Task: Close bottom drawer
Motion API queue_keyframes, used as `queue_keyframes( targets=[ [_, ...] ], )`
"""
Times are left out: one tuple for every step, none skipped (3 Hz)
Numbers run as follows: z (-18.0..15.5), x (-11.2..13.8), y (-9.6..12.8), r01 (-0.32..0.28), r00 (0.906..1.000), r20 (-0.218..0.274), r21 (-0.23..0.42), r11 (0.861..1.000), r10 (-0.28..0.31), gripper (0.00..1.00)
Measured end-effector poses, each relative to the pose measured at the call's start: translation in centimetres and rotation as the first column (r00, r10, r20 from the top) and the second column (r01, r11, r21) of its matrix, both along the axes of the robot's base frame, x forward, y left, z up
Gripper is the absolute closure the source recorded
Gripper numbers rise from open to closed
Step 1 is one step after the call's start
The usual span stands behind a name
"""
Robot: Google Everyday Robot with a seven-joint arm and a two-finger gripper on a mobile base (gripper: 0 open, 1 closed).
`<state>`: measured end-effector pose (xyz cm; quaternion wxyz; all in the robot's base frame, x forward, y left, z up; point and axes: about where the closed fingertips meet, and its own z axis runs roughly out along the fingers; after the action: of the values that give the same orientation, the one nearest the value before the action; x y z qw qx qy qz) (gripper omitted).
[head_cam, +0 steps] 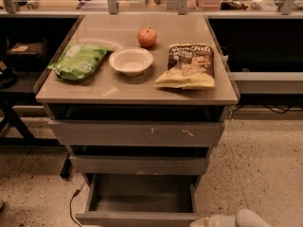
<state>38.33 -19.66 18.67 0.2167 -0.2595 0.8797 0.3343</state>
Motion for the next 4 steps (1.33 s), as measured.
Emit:
queue_keyframes(
  targets=[
    [0.5,4.1,-0.2,0.043,0.9965,0.071,0.030,0.999,-0.045,1.00],
    [0.5,4.1,-0.2,0.043,0.9965,0.071,0.030,0.999,-0.045,1.00],
    [0.6,4.8,0.8,0.010,0.9954,0.094,0.049,0.999,-0.015,1.00],
    [0.0,6.5,2.6,-0.045,0.9940,0.103,0.071,0.996,0.038,1.00]
  ],
)
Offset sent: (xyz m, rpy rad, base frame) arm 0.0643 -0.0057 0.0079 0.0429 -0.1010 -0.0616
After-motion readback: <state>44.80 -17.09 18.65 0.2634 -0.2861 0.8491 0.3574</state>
